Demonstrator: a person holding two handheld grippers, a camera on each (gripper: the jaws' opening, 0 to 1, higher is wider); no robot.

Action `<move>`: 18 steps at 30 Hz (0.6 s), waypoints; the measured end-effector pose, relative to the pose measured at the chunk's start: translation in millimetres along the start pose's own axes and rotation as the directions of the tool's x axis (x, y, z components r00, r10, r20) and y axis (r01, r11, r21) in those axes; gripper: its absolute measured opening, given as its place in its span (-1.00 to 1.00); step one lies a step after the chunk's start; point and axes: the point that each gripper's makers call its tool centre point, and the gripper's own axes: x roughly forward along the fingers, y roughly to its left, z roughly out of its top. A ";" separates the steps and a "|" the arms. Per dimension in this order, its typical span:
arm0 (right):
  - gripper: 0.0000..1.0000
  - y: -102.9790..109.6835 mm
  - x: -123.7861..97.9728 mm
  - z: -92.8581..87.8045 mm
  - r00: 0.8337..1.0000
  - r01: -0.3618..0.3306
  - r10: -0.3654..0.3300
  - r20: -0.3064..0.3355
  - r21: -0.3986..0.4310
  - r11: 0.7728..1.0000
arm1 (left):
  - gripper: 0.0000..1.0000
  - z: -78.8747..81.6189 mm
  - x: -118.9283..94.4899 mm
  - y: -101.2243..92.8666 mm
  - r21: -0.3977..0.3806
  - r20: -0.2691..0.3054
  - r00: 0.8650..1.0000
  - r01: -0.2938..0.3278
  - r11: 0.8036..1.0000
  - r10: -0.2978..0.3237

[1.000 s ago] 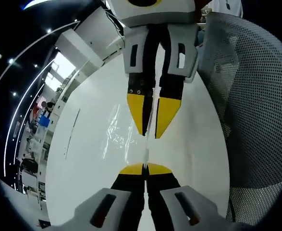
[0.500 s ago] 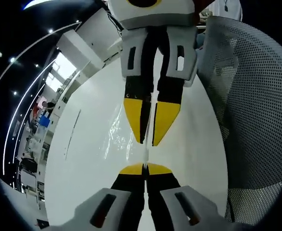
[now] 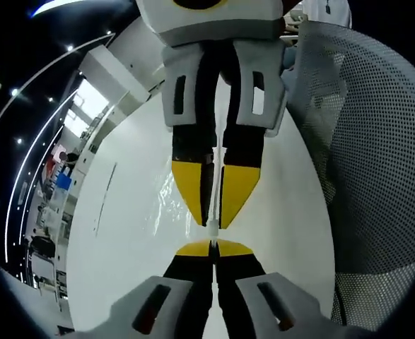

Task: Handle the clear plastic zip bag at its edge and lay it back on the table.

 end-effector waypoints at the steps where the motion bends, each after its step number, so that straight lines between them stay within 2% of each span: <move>1: -0.96 0.6 0.9 -0.7 1.000 -0.002 0.002 -0.007 -0.012 1.000 | -1.00 0.2 0.2 -0.4 0.001 0.000 1.000 0.002 1.000 -0.002; 10: -0.99 7.6 5.5 -3.6 0.999 -0.026 0.025 -0.021 -0.062 0.998 | -1.00 0.0 1.2 -6.9 -0.001 -0.010 0.999 0.033 0.999 -0.033; 18: -1.00 7.3 7.0 -5.9 0.999 -0.041 0.040 -0.026 -0.064 0.997 | -1.00 0.6 2.1 -8.6 -0.018 -0.011 0.999 0.038 0.999 -0.038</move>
